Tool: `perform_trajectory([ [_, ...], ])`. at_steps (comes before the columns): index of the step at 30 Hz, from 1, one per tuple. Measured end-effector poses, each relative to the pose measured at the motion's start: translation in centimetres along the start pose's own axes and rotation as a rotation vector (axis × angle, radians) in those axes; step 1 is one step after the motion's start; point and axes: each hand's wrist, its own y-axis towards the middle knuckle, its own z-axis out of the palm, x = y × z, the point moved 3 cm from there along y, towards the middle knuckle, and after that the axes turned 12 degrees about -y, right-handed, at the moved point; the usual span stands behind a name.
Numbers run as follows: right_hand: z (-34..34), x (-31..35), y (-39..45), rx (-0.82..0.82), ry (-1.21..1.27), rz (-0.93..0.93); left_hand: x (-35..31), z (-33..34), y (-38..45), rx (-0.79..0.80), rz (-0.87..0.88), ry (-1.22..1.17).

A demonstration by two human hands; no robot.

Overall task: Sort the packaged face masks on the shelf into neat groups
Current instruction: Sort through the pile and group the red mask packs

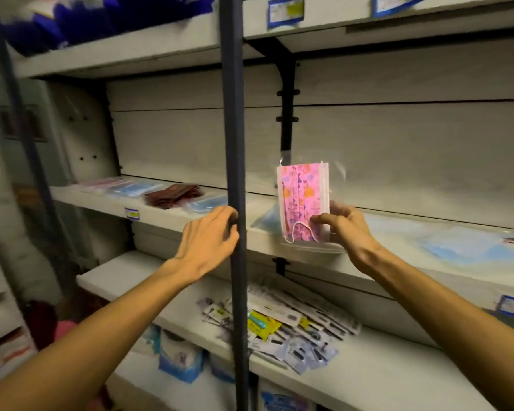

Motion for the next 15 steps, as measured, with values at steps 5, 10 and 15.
perform_trajectory([
  [5,10.8,3.1,-0.4,0.062,-0.013,-0.053,8.9,-5.1,-3.9,0.030,-0.212,0.100],
  [10,18.5,4.3,1.0,0.104,-0.064,-0.034,15.8,-7.0,-5.8,0.140,-0.351,0.177],
  [15,26.3,4.5,6.4,0.138,-0.067,-0.006,23.9,-7.8,-4.9,0.152,-0.405,0.238],
])
